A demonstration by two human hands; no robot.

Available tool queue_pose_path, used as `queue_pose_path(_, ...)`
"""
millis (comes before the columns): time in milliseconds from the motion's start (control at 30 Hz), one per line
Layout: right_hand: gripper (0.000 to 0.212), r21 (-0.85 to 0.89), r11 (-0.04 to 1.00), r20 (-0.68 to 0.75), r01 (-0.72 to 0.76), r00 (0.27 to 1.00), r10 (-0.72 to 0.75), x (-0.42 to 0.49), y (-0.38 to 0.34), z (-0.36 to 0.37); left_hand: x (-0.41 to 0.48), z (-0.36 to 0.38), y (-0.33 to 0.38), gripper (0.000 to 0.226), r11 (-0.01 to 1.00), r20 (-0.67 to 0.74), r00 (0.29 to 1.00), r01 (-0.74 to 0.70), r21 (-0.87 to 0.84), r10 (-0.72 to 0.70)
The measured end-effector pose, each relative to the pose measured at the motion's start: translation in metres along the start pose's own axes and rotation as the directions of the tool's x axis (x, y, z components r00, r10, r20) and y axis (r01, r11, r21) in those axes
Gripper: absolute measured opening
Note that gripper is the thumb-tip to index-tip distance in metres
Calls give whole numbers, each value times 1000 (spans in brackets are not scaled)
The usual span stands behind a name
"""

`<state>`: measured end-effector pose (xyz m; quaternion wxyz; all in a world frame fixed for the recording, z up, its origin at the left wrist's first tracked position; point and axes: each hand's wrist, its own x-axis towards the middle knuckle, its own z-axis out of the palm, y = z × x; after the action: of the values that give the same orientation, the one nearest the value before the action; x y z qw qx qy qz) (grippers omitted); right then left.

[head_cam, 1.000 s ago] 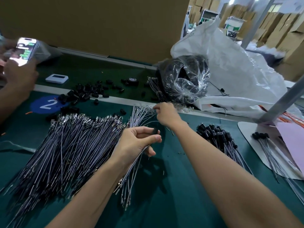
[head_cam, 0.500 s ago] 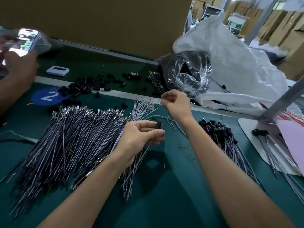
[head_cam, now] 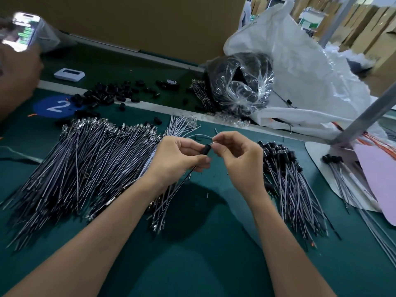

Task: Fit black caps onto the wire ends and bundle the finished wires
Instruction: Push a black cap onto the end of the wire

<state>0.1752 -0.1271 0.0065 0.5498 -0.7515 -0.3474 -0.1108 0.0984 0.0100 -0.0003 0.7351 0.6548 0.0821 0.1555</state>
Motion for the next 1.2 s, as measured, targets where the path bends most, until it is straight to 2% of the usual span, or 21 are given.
queue_pose_path(100,14,-127,979,-21,158,987,-162,-3,-1,0,1,-1,-1,17,999,15,1000,-4,44,3)
queue_pose_path(200,13,-136,972,-15,192,981,-196,-5,-1,-1,2,-1,-2,21,998,17,1000,-9,65,8)
queue_pose_path(333,13,-75,994,-10,84,996,-85,-4,1,-3,1,-1,-2,21,998,23,1000,-21,56,20)
queue_pose_path(433,17,29,999,-5,-20,1000,20,-3,2,-5,2,1,0,22,999,24,999,-22,-27,23)
queue_pose_path(633,24,113,991,57,-68,996,62,-1,2,-8,2,-2,1,17,998,14,998,-60,-12,60)
queue_pose_path(733,22,210,968,136,-139,984,112,0,4,-13,2,-3,1,17,995,44,995,-91,51,88)
queue_pose_path(867,15,239,946,187,-218,967,175,-2,7,-13,2,-3,-1,18,985,80,989,-134,110,126)
queue_pose_path(1200,15,378,887,214,-264,957,194,-5,6,-11,1,-4,-1,16,986,90,984,-160,53,155)
